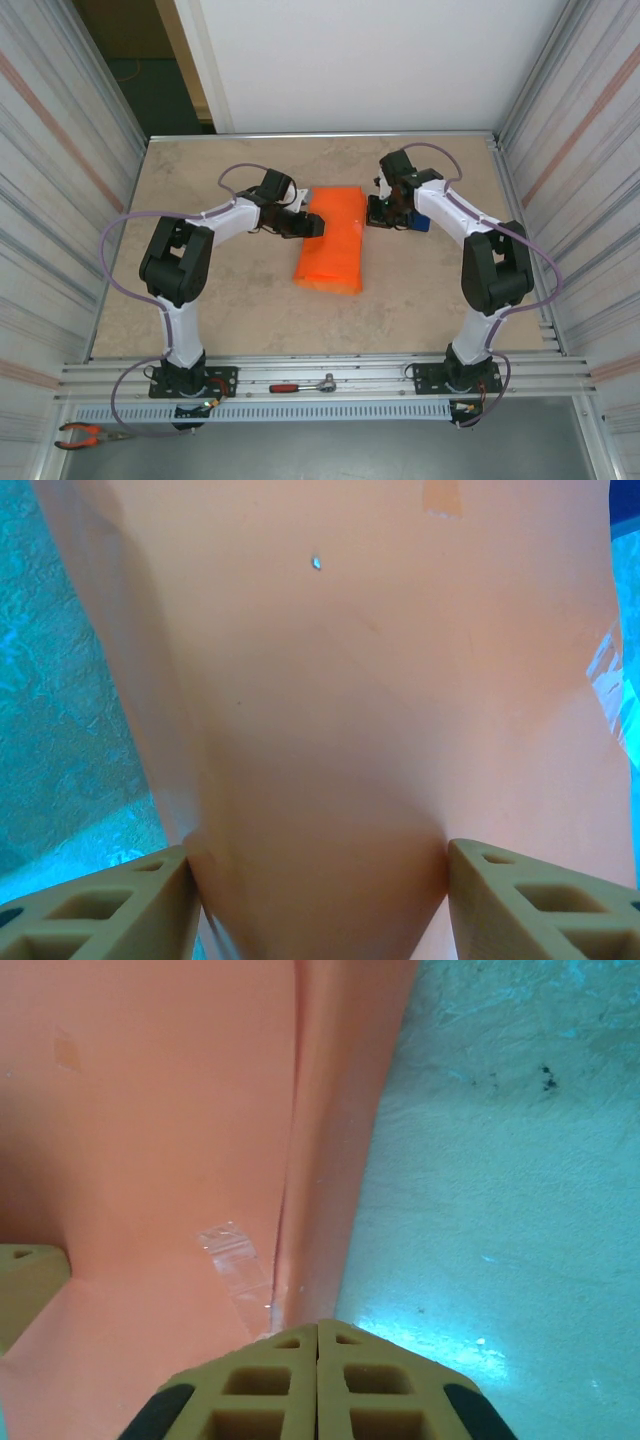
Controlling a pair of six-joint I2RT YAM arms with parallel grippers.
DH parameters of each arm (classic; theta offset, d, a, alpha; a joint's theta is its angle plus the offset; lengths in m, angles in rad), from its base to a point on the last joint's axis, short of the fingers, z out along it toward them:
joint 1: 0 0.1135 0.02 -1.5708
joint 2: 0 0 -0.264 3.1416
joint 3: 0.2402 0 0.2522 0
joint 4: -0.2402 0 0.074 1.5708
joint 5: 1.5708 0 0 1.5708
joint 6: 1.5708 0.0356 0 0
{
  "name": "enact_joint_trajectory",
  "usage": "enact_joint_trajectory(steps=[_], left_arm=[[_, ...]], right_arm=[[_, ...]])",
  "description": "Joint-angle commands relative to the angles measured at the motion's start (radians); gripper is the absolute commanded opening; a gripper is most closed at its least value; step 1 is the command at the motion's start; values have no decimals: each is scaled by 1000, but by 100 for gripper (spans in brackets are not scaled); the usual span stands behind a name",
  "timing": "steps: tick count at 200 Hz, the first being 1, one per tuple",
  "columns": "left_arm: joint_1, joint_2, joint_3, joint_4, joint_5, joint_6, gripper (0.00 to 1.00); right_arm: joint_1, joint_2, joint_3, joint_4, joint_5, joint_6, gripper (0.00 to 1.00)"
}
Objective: Wrap the gift box in paper
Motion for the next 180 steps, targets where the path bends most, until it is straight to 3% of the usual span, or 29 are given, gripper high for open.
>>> enact_joint_trajectory(steps=[1, 84, 180], left_arm=[[-42, 108, -54, -145, -151, 36, 62], [-44, 105, -55, -147, -154, 36, 62], [-46, 109, -55, -147, -154, 37, 62]], right_arm=[[24, 19, 31, -28, 14, -14, 1], [66, 103, 43, -57, 76, -44, 0], [23, -1, -91, 63, 6, 32, 0]])
